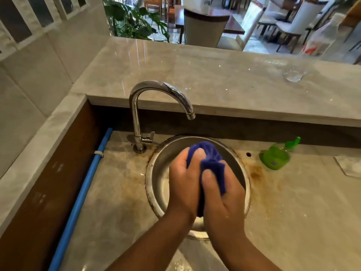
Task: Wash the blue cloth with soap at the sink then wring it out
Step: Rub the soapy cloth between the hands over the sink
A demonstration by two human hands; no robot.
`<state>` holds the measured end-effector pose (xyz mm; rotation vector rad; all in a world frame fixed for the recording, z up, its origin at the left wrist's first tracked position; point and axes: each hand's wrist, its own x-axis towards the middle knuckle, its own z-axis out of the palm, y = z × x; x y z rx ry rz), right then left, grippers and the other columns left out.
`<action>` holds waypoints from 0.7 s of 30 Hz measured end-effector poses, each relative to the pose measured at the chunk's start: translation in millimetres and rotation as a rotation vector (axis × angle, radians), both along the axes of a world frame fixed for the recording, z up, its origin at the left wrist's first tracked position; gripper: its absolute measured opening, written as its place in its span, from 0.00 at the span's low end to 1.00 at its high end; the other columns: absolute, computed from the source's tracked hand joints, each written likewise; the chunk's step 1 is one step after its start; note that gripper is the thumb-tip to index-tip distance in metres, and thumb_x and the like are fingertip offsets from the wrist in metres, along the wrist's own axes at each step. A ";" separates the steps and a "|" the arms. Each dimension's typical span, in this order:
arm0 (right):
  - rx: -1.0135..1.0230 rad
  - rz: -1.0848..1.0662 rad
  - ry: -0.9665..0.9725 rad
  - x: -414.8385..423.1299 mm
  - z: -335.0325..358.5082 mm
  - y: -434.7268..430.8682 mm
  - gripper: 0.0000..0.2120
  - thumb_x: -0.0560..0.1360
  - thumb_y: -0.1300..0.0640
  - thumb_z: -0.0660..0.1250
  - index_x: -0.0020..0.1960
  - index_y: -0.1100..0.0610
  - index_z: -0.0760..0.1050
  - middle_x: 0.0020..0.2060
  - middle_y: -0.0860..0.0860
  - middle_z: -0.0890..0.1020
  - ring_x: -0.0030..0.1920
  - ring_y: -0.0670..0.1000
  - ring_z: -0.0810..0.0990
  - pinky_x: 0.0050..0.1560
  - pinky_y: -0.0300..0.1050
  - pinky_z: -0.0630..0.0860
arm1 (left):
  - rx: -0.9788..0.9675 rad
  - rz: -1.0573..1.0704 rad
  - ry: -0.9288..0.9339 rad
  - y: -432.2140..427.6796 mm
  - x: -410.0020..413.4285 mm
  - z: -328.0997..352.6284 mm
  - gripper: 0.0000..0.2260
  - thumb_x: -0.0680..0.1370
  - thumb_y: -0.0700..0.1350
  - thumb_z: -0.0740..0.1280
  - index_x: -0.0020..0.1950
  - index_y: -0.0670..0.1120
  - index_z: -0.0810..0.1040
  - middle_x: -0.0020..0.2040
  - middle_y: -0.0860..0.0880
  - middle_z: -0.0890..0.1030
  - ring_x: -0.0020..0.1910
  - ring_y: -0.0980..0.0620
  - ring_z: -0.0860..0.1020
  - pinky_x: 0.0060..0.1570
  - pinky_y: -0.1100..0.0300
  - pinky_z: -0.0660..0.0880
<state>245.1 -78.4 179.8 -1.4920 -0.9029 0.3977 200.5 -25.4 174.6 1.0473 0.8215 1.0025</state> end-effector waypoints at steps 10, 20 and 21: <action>-0.098 -0.082 0.398 90.1 -20.1 7.1 0.10 0.82 0.57 0.62 0.42 0.54 0.74 0.29 0.45 0.78 0.31 0.44 0.78 0.32 0.39 0.75 | -0.089 -0.004 0.040 -23.2 23.9 12.5 0.09 0.80 0.53 0.66 0.43 0.56 0.84 0.43 0.44 0.83 0.45 0.43 0.81 0.49 0.39 0.80; -0.210 0.139 0.917 101.1 -51.9 0.7 0.10 0.81 0.51 0.64 0.56 0.56 0.79 0.49 0.54 0.86 0.48 0.54 0.87 0.46 0.53 0.82 | 0.022 0.145 0.258 -8.2 7.2 8.9 0.08 0.84 0.52 0.59 0.53 0.57 0.79 0.54 0.47 0.82 0.52 0.46 0.84 0.53 0.36 0.81; -0.263 0.139 0.986 94.5 -55.1 0.9 0.12 0.80 0.50 0.65 0.58 0.55 0.79 0.51 0.55 0.87 0.50 0.55 0.87 0.50 0.56 0.82 | 0.024 0.140 0.233 -11.4 9.1 9.1 0.08 0.84 0.51 0.60 0.53 0.56 0.79 0.54 0.47 0.83 0.53 0.45 0.84 0.53 0.36 0.81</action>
